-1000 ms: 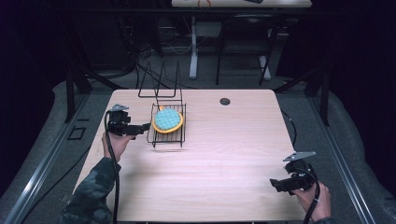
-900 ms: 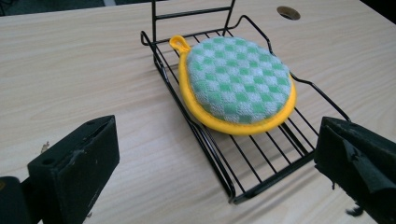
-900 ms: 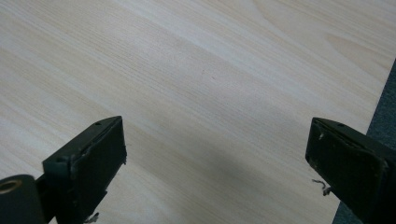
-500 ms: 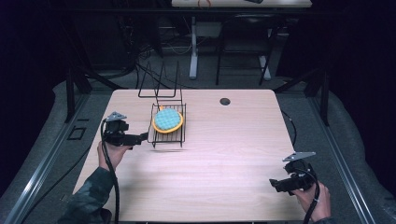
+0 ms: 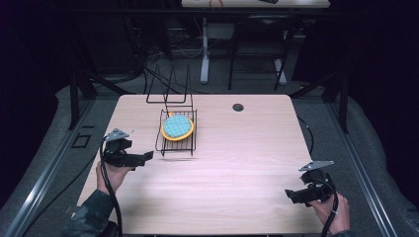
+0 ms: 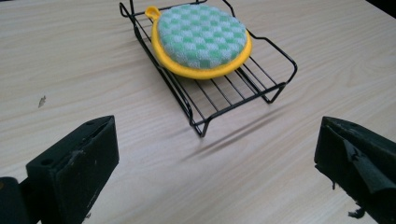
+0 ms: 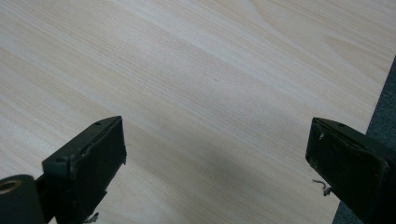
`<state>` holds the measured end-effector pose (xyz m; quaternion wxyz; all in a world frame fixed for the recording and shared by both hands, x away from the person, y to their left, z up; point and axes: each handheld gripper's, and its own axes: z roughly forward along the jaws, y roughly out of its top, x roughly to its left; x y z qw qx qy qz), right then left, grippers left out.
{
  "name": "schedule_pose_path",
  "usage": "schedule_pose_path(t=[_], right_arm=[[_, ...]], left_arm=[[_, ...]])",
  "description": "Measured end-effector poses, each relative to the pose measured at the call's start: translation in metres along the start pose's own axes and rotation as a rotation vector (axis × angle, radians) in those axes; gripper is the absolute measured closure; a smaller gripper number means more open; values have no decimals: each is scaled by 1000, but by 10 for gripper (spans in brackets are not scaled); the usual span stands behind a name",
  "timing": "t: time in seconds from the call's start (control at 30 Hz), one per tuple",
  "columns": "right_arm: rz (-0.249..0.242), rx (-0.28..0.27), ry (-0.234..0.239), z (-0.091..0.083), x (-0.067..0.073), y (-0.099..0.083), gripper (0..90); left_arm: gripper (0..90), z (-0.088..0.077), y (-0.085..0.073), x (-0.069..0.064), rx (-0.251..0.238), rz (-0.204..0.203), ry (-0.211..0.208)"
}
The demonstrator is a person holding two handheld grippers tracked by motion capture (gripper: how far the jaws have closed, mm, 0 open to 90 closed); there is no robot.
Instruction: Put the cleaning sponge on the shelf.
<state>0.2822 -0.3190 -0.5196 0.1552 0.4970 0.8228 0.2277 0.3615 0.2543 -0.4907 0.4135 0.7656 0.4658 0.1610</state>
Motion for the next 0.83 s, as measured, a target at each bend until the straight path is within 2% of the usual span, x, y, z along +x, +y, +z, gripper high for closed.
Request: schedule_pose_path(t=[0.17,0.5,0.83], right_arm=[[1,1,-1,0,0,0,44],[-2,10,1,2,-1,0,43],[-3,6,-2,2,-1,0,42]], left_arm=[[0,-5,-8,-2,7,3,-5],[0,-12,-30,-9,65,1,-24],[1,-9,-32,-9,87,8,-25]])
